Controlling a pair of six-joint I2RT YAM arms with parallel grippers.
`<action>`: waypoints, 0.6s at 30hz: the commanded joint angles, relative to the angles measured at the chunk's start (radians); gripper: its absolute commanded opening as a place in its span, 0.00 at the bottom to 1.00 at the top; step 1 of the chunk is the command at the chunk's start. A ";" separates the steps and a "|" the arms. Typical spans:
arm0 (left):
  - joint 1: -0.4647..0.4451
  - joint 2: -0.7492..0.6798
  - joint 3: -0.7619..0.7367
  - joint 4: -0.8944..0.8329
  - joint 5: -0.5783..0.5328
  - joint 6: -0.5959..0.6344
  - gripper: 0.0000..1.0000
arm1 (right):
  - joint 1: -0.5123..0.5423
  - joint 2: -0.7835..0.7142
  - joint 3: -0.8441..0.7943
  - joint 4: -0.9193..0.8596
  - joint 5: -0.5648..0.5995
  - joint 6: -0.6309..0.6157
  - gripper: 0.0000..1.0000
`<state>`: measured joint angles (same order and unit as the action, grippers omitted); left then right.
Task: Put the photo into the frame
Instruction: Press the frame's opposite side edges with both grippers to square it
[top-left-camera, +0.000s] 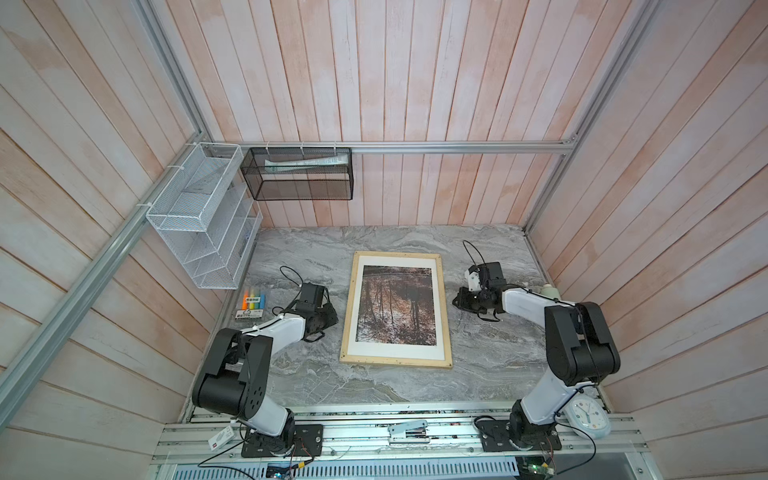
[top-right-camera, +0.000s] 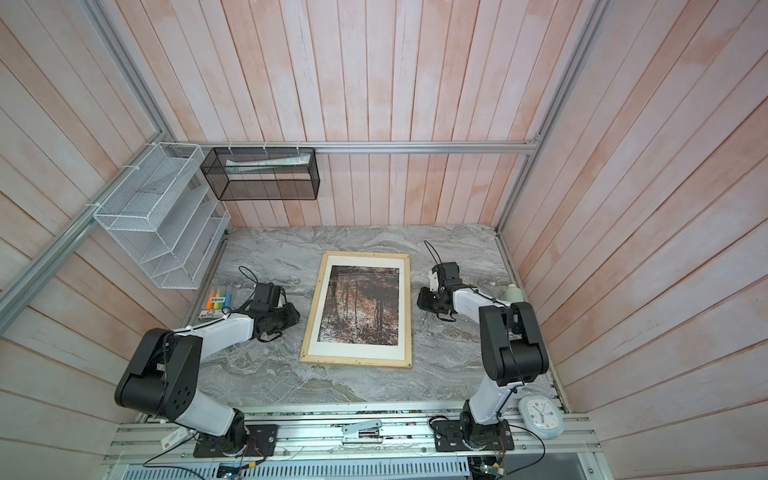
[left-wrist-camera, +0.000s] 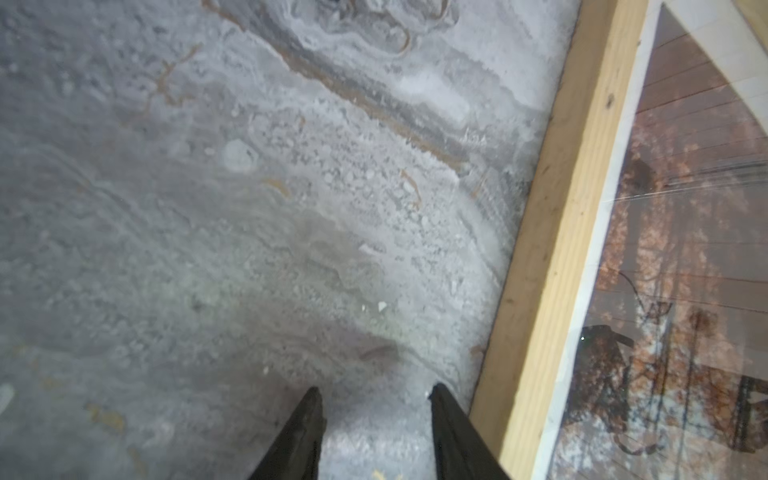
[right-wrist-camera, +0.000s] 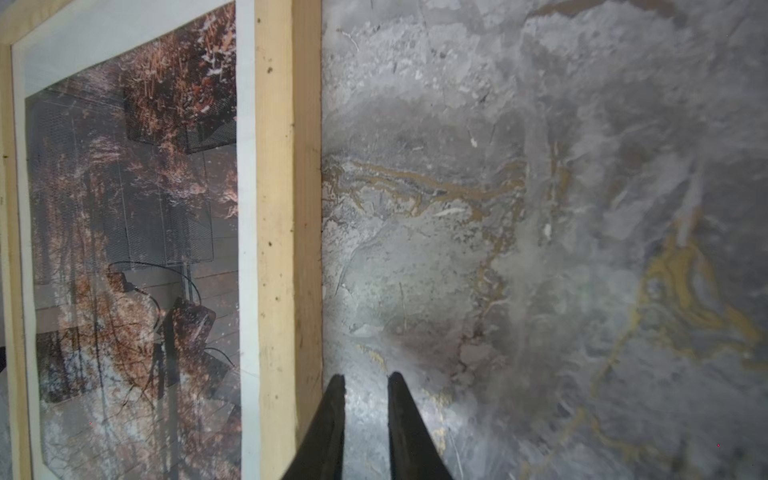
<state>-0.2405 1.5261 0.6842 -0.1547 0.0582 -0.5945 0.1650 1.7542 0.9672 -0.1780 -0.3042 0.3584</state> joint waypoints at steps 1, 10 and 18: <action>-0.042 -0.062 -0.041 -0.062 -0.047 -0.009 0.44 | 0.002 0.052 0.063 0.020 0.020 -0.013 0.20; -0.100 -0.178 -0.088 -0.172 -0.079 -0.042 0.43 | 0.002 0.185 0.195 -0.001 0.028 -0.036 0.15; -0.149 -0.204 -0.110 -0.226 -0.084 -0.060 0.39 | -0.001 0.262 0.294 -0.038 0.033 -0.055 0.14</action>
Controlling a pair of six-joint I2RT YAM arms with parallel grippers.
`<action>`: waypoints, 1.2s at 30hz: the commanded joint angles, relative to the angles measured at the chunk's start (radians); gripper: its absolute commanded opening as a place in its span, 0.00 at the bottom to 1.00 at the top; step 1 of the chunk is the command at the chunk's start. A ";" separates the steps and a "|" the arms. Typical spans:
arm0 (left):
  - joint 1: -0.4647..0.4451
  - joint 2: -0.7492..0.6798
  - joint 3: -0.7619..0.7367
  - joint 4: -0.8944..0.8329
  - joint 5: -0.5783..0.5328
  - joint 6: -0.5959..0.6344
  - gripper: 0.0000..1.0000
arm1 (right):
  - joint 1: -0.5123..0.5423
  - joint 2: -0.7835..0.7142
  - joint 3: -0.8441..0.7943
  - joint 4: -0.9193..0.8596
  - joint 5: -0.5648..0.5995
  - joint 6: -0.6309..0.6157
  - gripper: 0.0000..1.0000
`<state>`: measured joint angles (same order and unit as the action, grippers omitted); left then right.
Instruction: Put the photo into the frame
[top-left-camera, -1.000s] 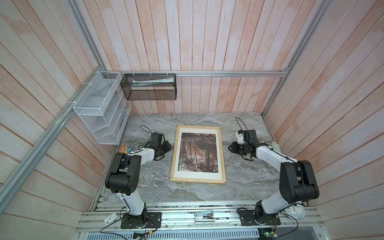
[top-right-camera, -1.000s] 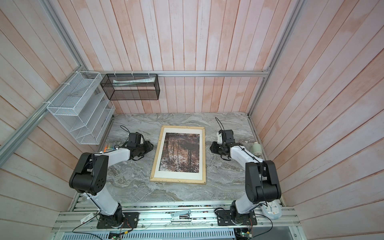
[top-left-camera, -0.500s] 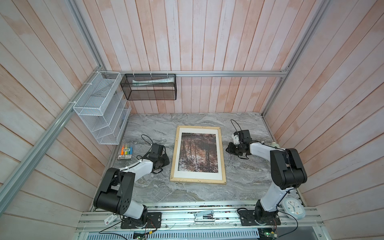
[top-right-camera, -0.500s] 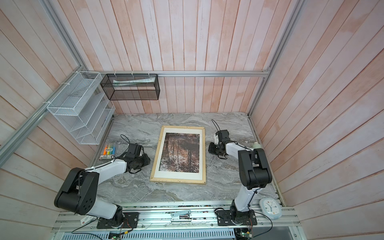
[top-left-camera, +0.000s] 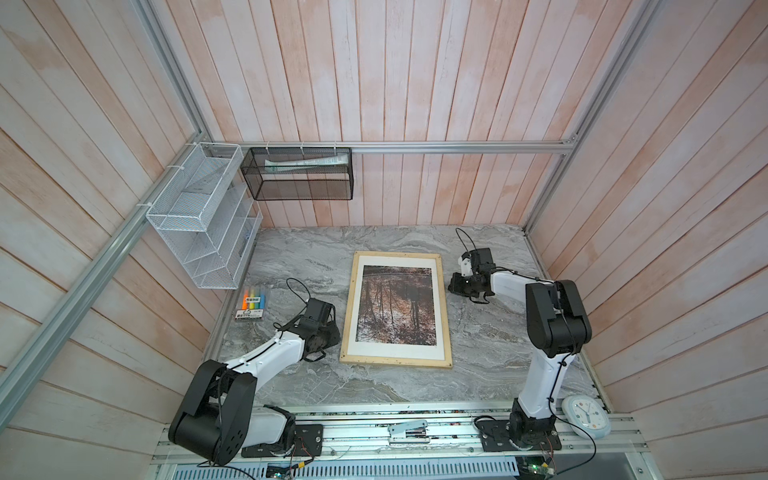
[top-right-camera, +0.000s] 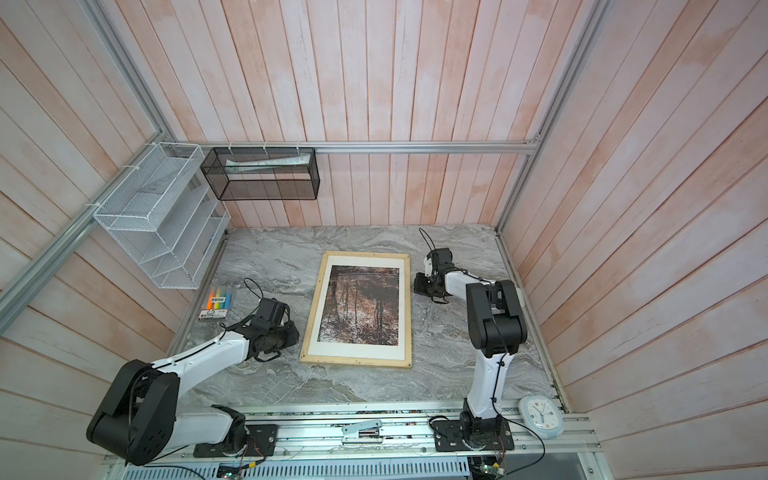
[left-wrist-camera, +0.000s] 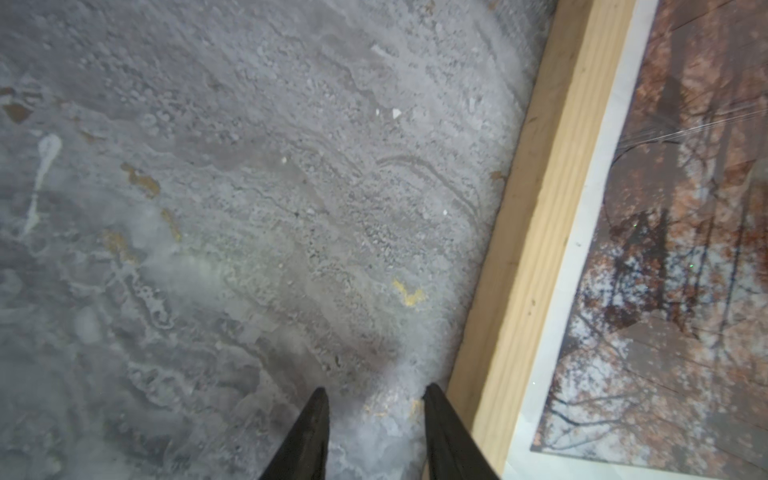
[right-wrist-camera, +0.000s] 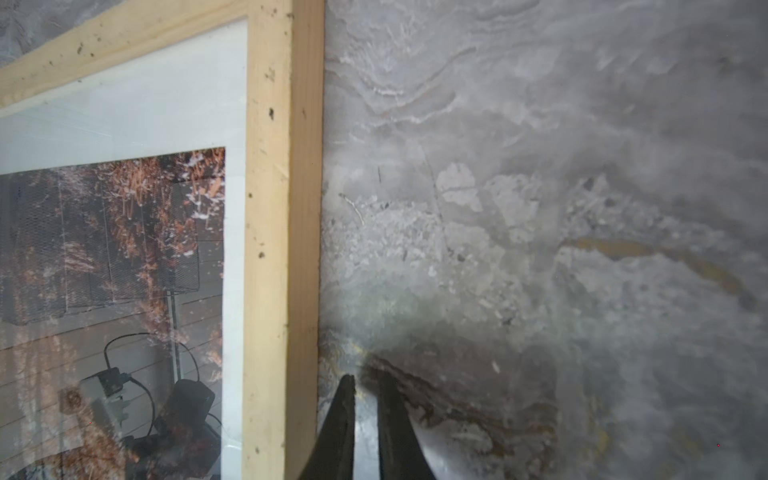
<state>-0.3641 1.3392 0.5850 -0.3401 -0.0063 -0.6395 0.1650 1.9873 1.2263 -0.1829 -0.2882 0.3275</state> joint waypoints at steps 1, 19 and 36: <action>-0.038 -0.016 -0.012 -0.044 -0.020 -0.019 0.38 | -0.001 0.037 0.047 -0.039 0.014 -0.026 0.14; -0.219 0.053 -0.031 0.057 0.041 -0.094 0.27 | 0.007 0.176 0.249 -0.108 -0.025 -0.045 0.14; -0.415 0.268 0.053 0.211 0.075 -0.179 0.22 | 0.066 0.316 0.428 -0.125 -0.071 -0.007 0.14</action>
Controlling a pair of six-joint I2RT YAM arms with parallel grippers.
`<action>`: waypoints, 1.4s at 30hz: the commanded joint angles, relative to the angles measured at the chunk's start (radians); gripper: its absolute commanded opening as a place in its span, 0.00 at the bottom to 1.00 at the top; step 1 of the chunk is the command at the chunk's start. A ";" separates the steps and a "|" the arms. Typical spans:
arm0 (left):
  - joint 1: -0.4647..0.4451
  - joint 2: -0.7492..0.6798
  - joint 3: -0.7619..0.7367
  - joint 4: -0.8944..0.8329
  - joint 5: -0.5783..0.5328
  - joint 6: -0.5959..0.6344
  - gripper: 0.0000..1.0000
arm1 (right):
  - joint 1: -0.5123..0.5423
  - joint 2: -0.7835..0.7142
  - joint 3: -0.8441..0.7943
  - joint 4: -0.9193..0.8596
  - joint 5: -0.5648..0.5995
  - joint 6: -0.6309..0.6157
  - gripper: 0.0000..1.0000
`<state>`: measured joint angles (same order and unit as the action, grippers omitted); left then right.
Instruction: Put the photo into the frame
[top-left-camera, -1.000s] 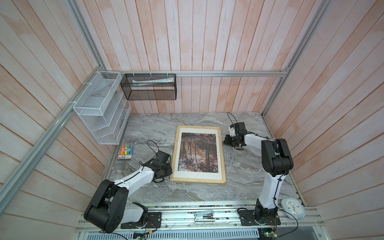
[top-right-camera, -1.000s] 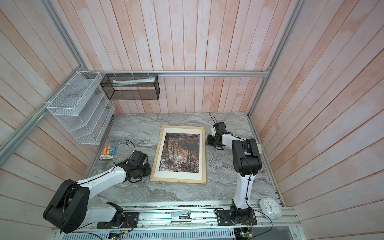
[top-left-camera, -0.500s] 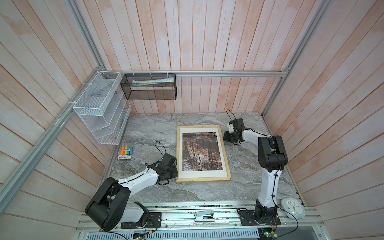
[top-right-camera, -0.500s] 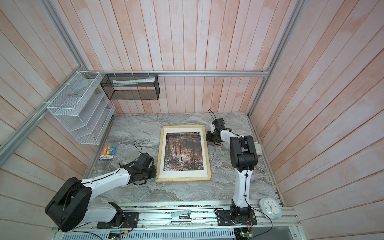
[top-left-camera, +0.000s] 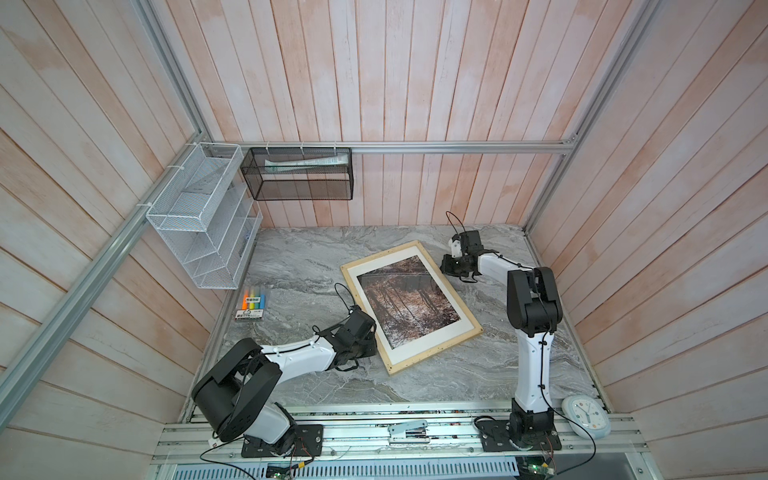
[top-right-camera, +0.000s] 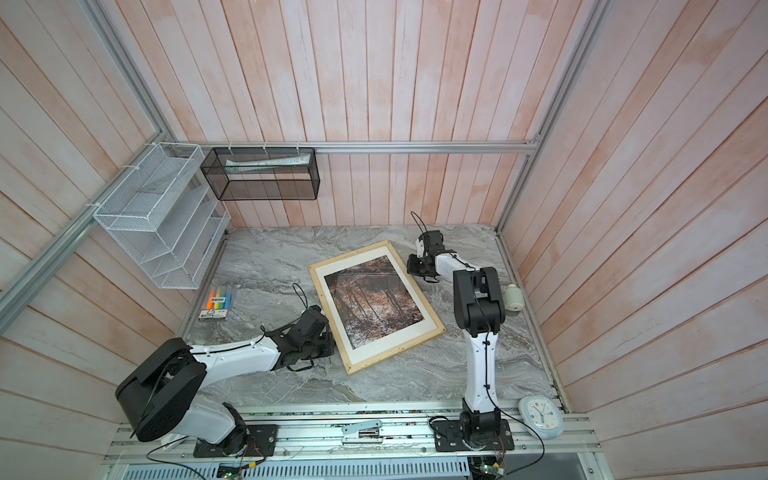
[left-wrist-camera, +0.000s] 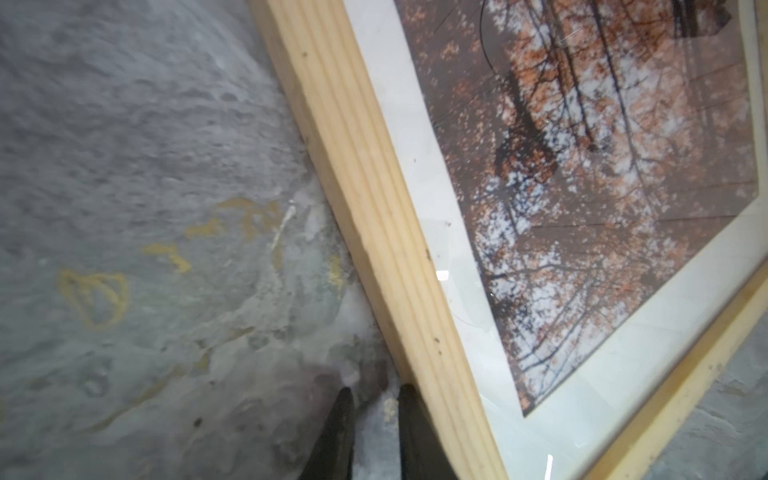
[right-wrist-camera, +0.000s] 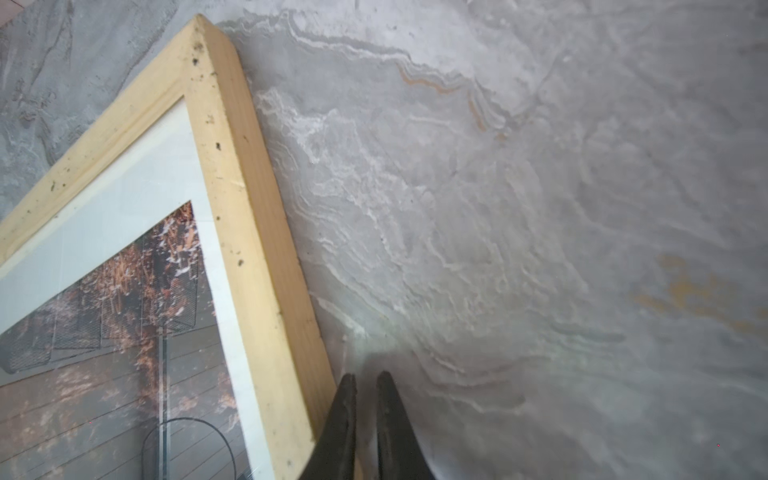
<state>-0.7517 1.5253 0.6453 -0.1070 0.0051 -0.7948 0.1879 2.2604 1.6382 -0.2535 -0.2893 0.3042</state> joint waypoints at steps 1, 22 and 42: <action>-0.036 0.094 0.000 -0.018 0.066 -0.024 0.22 | 0.047 0.049 0.025 -0.055 -0.073 0.018 0.14; -0.146 0.280 0.138 0.055 0.095 -0.047 0.22 | 0.123 0.142 0.129 -0.046 -0.147 0.049 0.14; -0.170 0.310 0.185 0.030 0.078 -0.045 0.22 | 0.175 0.186 0.211 -0.042 -0.177 0.067 0.14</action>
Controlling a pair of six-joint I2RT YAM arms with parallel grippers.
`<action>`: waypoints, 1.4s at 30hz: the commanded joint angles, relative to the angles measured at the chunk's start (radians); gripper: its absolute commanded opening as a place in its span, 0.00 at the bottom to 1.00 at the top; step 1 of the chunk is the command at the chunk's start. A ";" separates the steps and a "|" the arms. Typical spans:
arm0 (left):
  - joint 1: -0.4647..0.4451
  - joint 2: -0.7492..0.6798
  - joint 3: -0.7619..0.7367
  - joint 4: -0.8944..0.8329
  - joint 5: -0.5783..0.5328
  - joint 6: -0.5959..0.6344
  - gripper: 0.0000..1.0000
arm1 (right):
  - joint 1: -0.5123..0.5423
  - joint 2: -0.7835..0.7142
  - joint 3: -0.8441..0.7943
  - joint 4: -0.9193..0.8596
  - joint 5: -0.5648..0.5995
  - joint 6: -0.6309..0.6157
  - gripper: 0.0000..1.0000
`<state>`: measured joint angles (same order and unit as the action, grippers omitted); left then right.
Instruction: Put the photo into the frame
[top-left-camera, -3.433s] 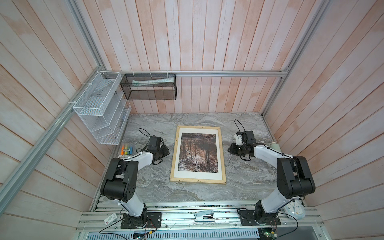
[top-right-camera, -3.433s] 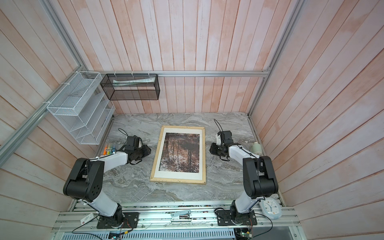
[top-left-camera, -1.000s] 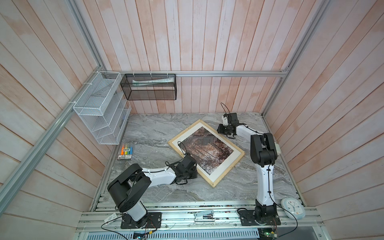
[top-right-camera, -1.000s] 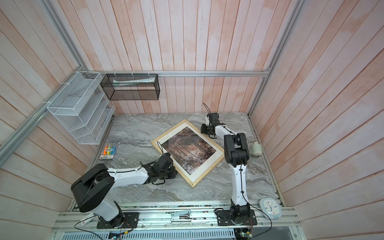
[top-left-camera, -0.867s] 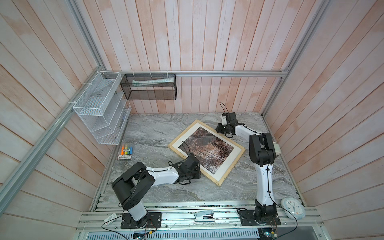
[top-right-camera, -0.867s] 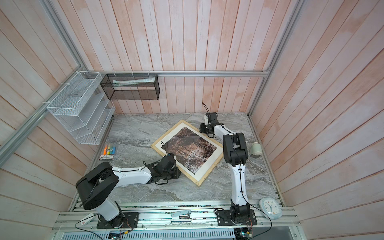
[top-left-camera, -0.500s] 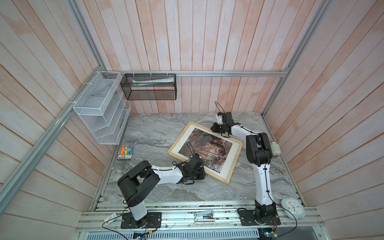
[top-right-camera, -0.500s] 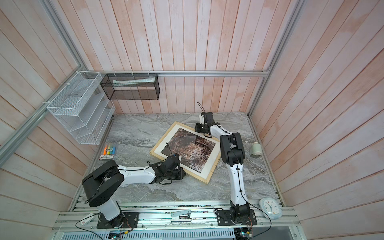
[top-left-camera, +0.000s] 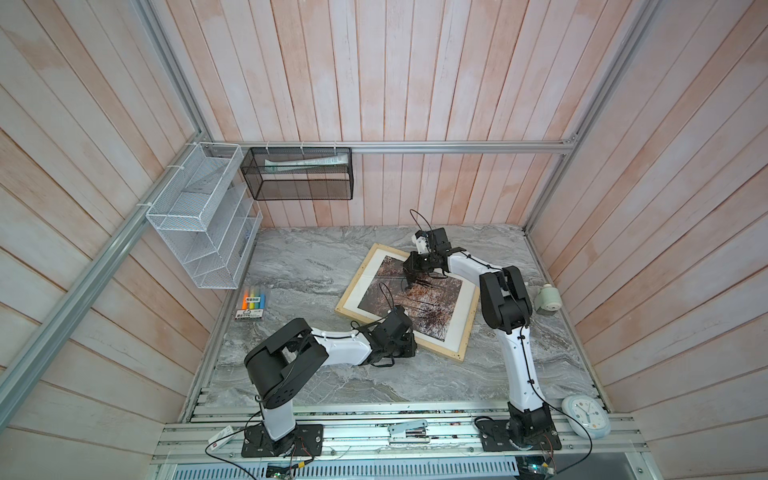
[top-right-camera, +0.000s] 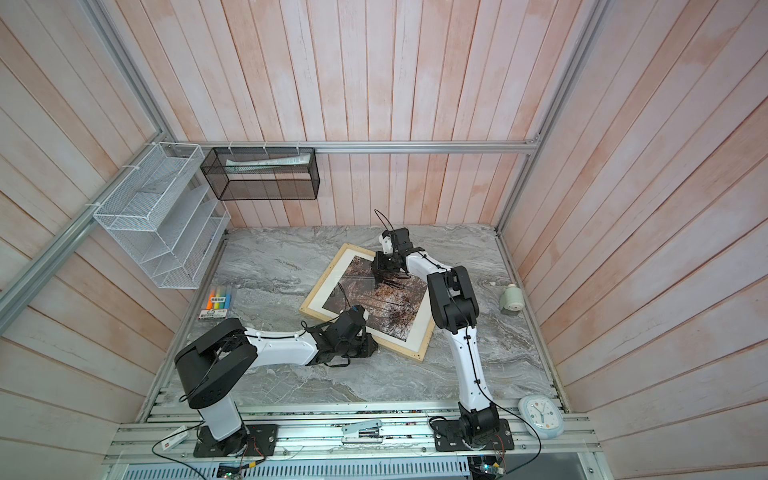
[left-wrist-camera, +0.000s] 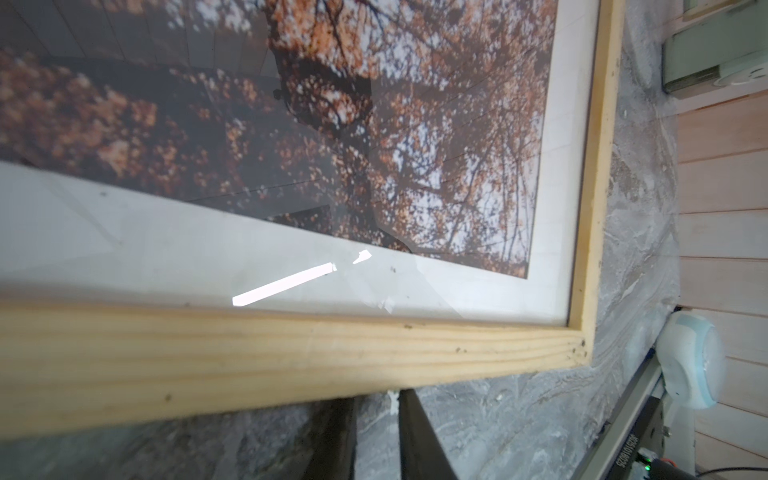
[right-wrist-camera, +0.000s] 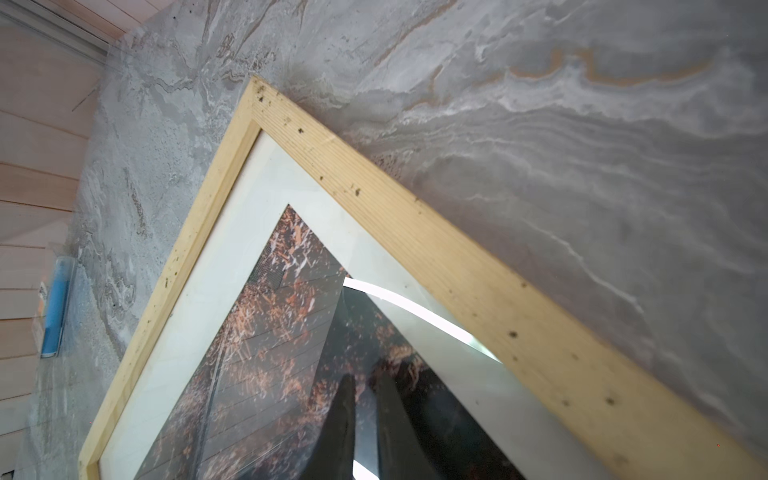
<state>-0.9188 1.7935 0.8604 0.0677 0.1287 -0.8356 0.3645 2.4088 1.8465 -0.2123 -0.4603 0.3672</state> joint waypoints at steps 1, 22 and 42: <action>-0.003 0.034 -0.029 -0.152 -0.052 -0.001 0.22 | -0.002 0.029 0.006 -0.084 -0.017 0.000 0.15; 0.327 -0.258 0.004 -0.359 -0.216 0.249 0.42 | -0.255 -0.614 -0.648 0.102 0.014 0.006 0.27; 0.710 -0.021 0.161 -0.241 0.016 0.424 0.48 | -0.440 -0.831 -1.075 0.152 0.017 -0.019 0.33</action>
<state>-0.2211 1.7412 0.9989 -0.2031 0.0803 -0.4435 -0.0711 1.5822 0.7773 -0.0719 -0.4385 0.3656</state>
